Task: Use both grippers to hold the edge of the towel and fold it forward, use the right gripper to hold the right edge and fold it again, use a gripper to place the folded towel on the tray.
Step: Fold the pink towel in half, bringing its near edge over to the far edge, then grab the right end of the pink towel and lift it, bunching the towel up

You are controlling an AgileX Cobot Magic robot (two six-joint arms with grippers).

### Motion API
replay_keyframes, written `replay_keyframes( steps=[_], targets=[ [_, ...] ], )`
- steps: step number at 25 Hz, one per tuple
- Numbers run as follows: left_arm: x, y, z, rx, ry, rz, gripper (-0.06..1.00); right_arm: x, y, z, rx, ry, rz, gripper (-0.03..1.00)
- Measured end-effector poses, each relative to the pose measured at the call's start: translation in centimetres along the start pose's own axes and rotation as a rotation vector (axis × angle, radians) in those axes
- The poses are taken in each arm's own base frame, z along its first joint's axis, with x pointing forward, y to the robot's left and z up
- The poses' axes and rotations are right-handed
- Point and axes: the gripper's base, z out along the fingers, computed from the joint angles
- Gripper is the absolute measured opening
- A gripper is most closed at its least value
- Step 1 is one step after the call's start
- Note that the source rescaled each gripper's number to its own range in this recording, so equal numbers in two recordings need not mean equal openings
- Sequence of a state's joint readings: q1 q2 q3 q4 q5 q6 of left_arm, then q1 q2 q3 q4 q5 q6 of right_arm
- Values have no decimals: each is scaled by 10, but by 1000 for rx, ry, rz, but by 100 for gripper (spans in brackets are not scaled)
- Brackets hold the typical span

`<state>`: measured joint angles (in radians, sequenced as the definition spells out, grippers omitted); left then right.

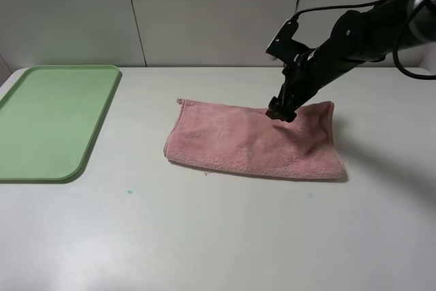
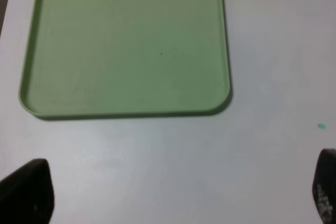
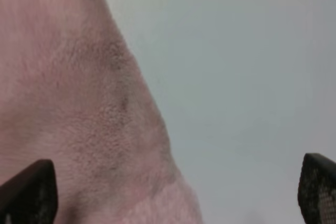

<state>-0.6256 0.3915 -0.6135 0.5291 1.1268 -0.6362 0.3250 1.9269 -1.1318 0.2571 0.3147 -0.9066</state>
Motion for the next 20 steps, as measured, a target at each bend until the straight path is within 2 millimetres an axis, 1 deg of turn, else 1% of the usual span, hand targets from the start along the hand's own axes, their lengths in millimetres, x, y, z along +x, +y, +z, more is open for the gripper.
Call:
replay_keyframes(
  steps=[4, 7, 9, 12, 14, 17, 20],
  targets=[
    [0, 0, 0, 0, 0, 0, 99, 1, -6, -23, -27, 6, 218, 100],
    [0, 0, 0, 0, 0, 0, 99, 8, -10, -35, -64, 49, 388, 100],
    [0, 0, 0, 0, 0, 0, 99, 16, -14, -40, -89, 91, 541, 100],
    [0, 0, 0, 0, 0, 0, 99, 28, -19, -44, -108, 155, 797, 100],
    [0, 0, 0, 0, 0, 0, 99, 34, -22, -45, -111, 192, 928, 100],
    [0, 0, 0, 0, 0, 0, 99, 44, -24, -46, -109, 229, 1029, 100],
    [0, 0, 0, 0, 0, 0, 99, 61, -17, -41, -108, 273, 1083, 100]
  ],
)
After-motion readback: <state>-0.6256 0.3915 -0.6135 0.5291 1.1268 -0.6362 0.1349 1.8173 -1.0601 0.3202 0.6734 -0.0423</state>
